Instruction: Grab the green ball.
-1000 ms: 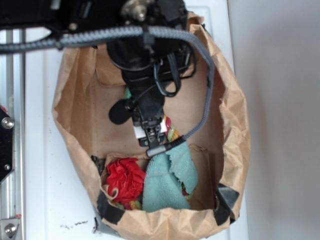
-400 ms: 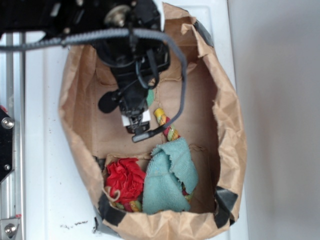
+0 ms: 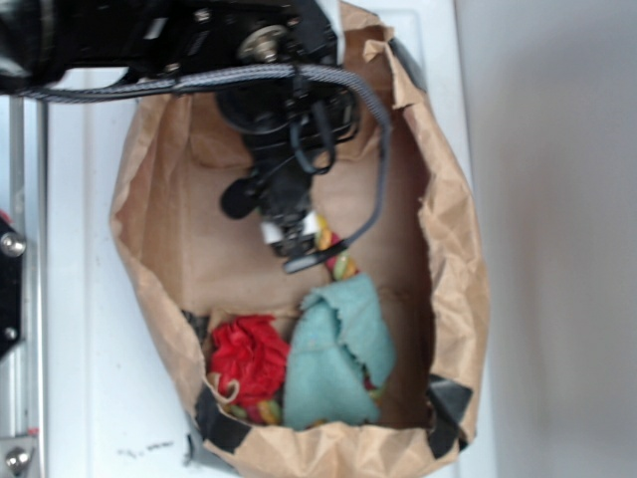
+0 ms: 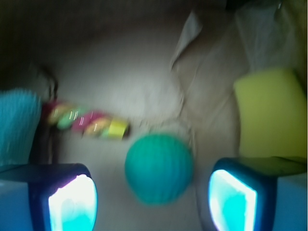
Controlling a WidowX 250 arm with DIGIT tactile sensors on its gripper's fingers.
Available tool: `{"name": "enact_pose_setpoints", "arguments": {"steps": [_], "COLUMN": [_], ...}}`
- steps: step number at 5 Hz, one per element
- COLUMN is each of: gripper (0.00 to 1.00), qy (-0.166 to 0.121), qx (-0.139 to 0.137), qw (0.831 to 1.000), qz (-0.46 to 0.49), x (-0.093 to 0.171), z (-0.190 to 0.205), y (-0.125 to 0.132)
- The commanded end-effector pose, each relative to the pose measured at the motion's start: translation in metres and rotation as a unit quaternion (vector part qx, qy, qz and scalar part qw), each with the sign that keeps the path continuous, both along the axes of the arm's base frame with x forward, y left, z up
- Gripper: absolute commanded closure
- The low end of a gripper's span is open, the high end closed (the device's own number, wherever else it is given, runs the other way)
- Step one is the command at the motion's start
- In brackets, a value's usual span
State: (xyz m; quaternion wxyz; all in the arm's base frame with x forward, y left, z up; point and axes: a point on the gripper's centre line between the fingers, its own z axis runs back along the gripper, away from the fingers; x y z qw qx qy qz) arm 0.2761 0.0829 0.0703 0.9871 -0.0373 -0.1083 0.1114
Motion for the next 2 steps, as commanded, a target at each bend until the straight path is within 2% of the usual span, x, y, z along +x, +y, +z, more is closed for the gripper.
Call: {"name": "enact_pose_setpoints", "arguments": {"steps": [1, 2], "gripper": [0.00, 0.00], "qy": [-0.017, -0.010], "qx": [0.018, 0.028], "qw": [0.999, 0.999], "qz": [-0.021, -0.022], "x": [-0.004, -0.003], "z": [-0.001, -0.014], "y": [-0.002, -0.007]}}
